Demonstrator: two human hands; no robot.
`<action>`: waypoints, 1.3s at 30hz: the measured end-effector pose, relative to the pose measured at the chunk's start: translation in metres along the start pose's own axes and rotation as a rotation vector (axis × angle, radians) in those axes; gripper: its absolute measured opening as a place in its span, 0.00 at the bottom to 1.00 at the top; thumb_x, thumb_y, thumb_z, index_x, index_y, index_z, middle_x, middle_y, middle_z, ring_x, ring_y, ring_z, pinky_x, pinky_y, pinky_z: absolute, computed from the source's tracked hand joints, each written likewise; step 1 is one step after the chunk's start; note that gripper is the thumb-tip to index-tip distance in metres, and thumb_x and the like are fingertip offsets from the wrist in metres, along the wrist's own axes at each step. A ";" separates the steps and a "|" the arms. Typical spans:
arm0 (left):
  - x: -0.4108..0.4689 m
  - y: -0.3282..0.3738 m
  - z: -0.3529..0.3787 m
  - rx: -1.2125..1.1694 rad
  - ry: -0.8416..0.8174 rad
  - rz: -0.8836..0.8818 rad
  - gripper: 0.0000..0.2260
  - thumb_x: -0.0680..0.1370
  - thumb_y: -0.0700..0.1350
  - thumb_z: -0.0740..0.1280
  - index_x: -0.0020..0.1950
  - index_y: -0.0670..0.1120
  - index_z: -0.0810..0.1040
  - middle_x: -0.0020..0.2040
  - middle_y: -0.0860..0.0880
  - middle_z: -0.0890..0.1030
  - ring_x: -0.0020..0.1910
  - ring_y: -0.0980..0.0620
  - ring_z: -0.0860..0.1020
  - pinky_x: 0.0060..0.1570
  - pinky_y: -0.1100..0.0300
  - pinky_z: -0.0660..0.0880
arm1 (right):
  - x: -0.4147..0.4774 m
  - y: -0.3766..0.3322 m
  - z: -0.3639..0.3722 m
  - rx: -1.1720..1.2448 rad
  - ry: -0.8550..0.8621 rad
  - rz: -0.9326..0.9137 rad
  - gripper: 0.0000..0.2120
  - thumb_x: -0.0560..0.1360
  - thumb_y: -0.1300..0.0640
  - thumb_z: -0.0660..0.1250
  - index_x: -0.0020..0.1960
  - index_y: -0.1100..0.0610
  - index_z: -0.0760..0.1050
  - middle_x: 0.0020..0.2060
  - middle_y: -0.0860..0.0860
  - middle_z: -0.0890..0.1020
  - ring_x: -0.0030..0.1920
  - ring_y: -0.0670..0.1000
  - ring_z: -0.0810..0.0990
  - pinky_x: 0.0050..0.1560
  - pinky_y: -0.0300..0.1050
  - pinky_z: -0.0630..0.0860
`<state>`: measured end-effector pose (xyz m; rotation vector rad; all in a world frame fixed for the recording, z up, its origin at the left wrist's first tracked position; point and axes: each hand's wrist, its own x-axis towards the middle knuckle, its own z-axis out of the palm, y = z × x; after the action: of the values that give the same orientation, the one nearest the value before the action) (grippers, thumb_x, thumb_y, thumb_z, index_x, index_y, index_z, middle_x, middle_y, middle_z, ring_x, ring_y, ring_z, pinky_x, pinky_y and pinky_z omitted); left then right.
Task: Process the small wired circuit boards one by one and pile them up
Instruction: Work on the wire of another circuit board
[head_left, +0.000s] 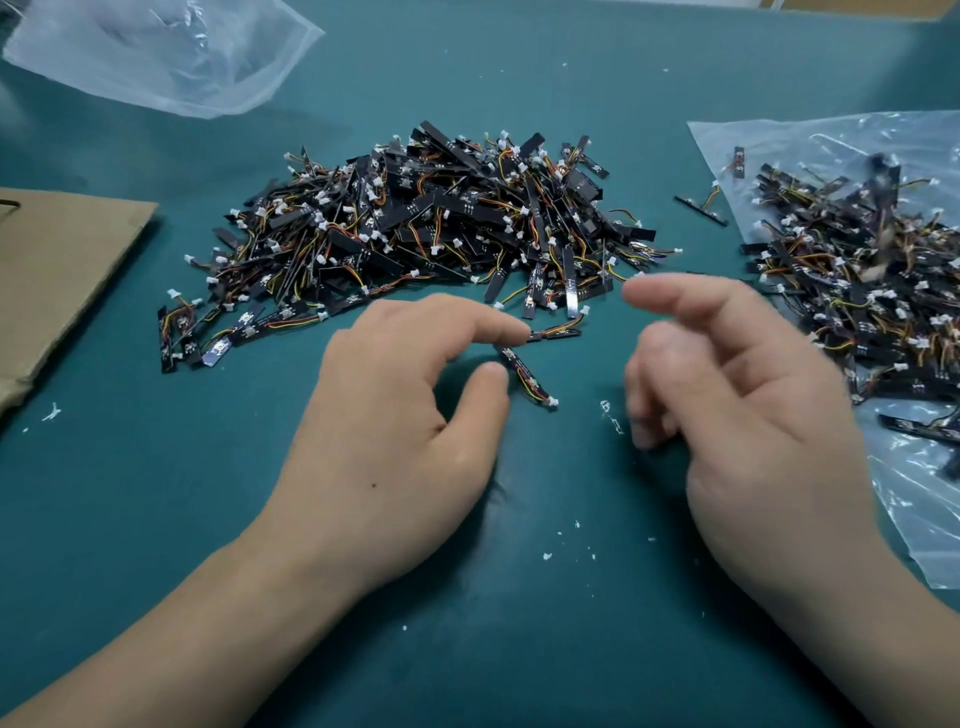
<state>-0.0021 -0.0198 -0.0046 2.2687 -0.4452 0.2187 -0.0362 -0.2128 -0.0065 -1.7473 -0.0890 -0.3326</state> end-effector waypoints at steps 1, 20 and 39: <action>0.000 -0.002 0.001 0.052 -0.025 -0.003 0.13 0.76 0.46 0.64 0.57 0.59 0.82 0.55 0.68 0.80 0.60 0.61 0.75 0.65 0.58 0.67 | -0.001 0.001 0.001 -0.061 -0.031 0.004 0.09 0.80 0.54 0.66 0.59 0.47 0.78 0.32 0.51 0.78 0.31 0.51 0.74 0.36 0.37 0.72; 0.000 -0.006 0.009 0.245 -0.064 0.035 0.07 0.79 0.57 0.62 0.46 0.59 0.78 0.54 0.63 0.75 0.56 0.54 0.71 0.55 0.57 0.60 | -0.003 0.003 0.007 -0.703 -0.215 -0.080 0.08 0.74 0.43 0.70 0.52 0.42 0.82 0.56 0.36 0.79 0.63 0.38 0.74 0.69 0.37 0.58; 0.000 0.004 0.000 -0.120 -0.060 0.100 0.07 0.80 0.50 0.66 0.44 0.53 0.82 0.38 0.56 0.80 0.41 0.54 0.79 0.41 0.62 0.73 | -0.002 -0.002 0.005 -0.430 -0.174 -0.023 0.04 0.78 0.46 0.67 0.47 0.45 0.79 0.43 0.39 0.84 0.48 0.47 0.81 0.48 0.46 0.75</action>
<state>-0.0031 -0.0224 -0.0024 2.1426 -0.5883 0.1697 -0.0381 -0.2075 -0.0058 -2.2012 -0.1732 -0.2261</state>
